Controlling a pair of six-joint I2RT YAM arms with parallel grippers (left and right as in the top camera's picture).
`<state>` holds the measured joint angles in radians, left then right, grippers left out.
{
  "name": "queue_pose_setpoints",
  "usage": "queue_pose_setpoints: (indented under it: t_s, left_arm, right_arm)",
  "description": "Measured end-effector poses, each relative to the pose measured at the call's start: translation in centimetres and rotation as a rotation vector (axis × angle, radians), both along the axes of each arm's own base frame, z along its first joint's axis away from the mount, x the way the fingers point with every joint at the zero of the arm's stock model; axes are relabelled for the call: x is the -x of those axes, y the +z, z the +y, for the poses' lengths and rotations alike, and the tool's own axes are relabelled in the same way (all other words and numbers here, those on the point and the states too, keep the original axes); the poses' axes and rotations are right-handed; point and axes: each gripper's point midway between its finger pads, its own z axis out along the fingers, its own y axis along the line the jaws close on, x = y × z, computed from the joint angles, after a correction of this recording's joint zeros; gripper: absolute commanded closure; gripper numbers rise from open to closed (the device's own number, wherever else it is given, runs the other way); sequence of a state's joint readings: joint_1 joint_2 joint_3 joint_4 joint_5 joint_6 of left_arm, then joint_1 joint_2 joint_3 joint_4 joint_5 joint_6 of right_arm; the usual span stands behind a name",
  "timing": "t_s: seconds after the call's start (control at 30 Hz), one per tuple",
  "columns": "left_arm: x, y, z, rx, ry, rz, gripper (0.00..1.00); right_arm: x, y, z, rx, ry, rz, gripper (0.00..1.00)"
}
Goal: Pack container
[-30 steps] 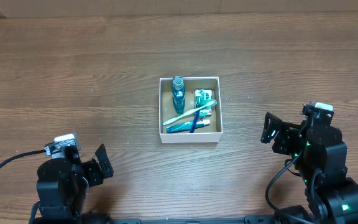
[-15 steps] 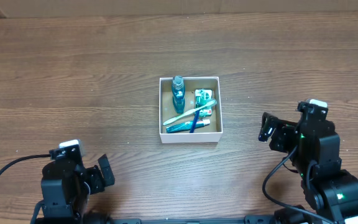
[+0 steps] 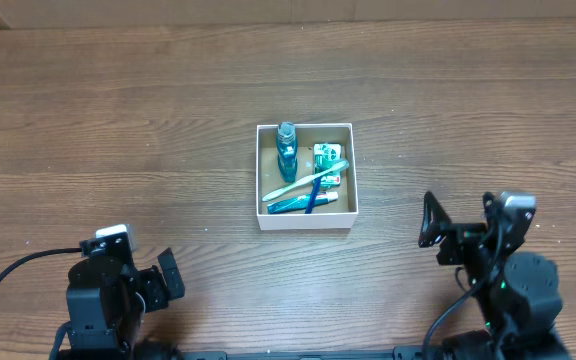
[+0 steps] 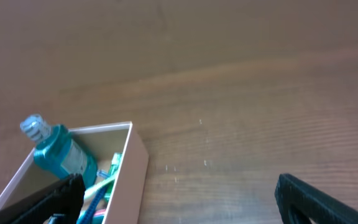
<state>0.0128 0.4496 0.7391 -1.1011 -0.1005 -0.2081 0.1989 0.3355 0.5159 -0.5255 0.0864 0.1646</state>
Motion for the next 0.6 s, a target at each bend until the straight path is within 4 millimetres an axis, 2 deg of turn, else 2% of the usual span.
queue_pose_setpoints:
  t_s: [0.17,0.4,0.5,0.6]
  left_arm:
    - [0.0,0.0,0.0,0.000,0.000,0.000,0.00]
    - [0.0,0.0,0.0,0.000,0.000,0.000,0.00]
    - [0.0,0.0,0.0,0.000,0.000,0.000,0.00]
    - [0.0,0.0,0.0,0.000,0.000,0.000,0.00]
  right_arm:
    - [0.0,-0.7,1.0,0.036,0.071,-0.191,0.00]
    - [0.4,0.2,1.1,0.111,0.091,-0.383,0.00]
    - [0.2,0.1,0.7,0.165,0.075,-0.417,0.00]
    - [-0.1,-1.3,0.6,0.216,0.077,-0.396,0.00]
